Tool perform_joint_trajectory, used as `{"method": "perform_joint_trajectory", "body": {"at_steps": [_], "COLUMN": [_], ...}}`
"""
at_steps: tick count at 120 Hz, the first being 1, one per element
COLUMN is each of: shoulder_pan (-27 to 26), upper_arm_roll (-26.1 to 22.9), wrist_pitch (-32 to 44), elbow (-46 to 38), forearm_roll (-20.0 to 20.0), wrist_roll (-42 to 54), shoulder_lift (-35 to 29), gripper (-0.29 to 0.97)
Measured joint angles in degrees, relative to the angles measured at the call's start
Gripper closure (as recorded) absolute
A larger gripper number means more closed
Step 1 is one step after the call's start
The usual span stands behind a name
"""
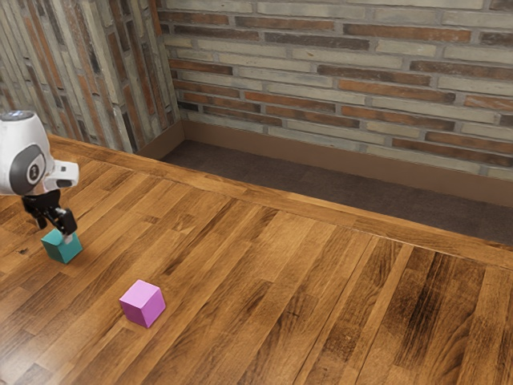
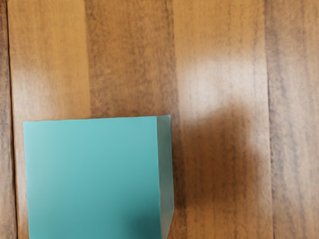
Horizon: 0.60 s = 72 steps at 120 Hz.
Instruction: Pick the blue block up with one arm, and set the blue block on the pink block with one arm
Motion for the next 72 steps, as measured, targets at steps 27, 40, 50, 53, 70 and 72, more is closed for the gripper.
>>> {"method": "perform_joint_trajectory", "body": {"at_steps": [27,40,50,53,70,72], "shoulder_pan": [1.0,1.3,1.4,1.4,2.4,2.6], "upper_arm_roll": [-0.1,-0.3,-0.3,-0.3,-0.8,-1.0], "wrist_pitch": [1.3,1.5,1.6,1.6,1.6,1.5], "elbow": [0.8,1.8,2.6,2.8,3.9,4.2], "forearm_roll": [-0.1,0.0,0.0,0.0,0.0,0.0], "wrist_roll": [1.6,2.3,2.8,2.9,3.6,3.6], "shoulder_lift": [1.7,2.6,3.7,3.9,5.1,5.3], "gripper": [0.0,0.0,0.0,0.0,0.0,0.0]}}
